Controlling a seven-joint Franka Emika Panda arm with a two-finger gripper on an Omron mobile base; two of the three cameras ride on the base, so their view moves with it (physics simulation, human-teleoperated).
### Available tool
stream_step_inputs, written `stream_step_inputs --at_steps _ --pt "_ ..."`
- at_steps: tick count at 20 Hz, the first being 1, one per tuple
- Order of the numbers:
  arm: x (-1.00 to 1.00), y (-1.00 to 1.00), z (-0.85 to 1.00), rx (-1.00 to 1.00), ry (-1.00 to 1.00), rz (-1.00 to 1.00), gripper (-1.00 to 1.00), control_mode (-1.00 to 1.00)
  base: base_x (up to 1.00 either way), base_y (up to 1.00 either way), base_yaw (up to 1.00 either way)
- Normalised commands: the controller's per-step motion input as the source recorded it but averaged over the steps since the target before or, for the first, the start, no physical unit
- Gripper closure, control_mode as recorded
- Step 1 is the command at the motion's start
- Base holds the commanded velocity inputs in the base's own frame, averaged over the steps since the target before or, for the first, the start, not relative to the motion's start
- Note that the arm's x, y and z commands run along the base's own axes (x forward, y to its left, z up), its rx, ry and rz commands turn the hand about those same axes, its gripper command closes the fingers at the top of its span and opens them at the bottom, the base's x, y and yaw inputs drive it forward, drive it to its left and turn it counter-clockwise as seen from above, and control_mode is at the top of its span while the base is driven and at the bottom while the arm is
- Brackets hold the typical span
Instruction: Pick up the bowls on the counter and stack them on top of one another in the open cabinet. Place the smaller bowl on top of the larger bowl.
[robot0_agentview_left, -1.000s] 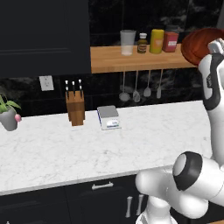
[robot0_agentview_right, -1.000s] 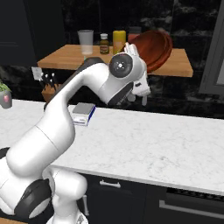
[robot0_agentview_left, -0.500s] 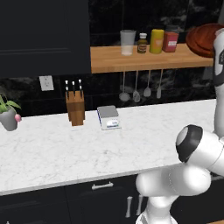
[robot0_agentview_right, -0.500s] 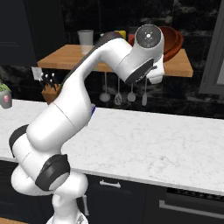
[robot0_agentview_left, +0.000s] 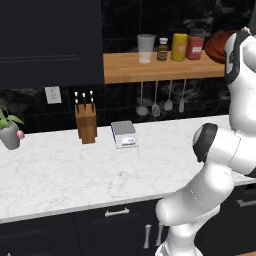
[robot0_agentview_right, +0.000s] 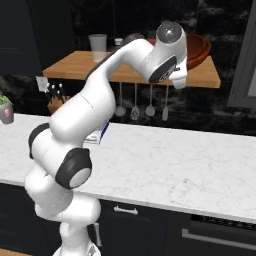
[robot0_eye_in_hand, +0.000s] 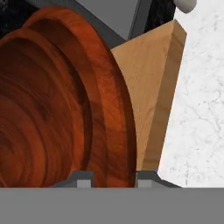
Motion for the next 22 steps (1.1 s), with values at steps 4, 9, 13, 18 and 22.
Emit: stream_step_inputs --at_steps 4,9,13,18,22 --pt "0.90 -0.26 -0.15 0.03 0.13 -0.08 1.00 -1.00 0.00 0.00 0.00" --pt "0.94 -0.41 -0.08 0.07 0.09 -0.07 1.00 -1.00 0.00 0.00 0.00" --pt "0.81 -0.19 -0.03 0.09 0.08 -0.03 -1.00 -1.00 0.00 0.00 0.00" --pt "0.16 0.00 -0.06 0.00 0.00 0.00 -1.00 -1.00 0.00 0.00 0.00" --pt "-0.93 -0.05 -0.40 0.00 -0.19 0.00 -1.00 -1.00 0.00 0.00 0.00"
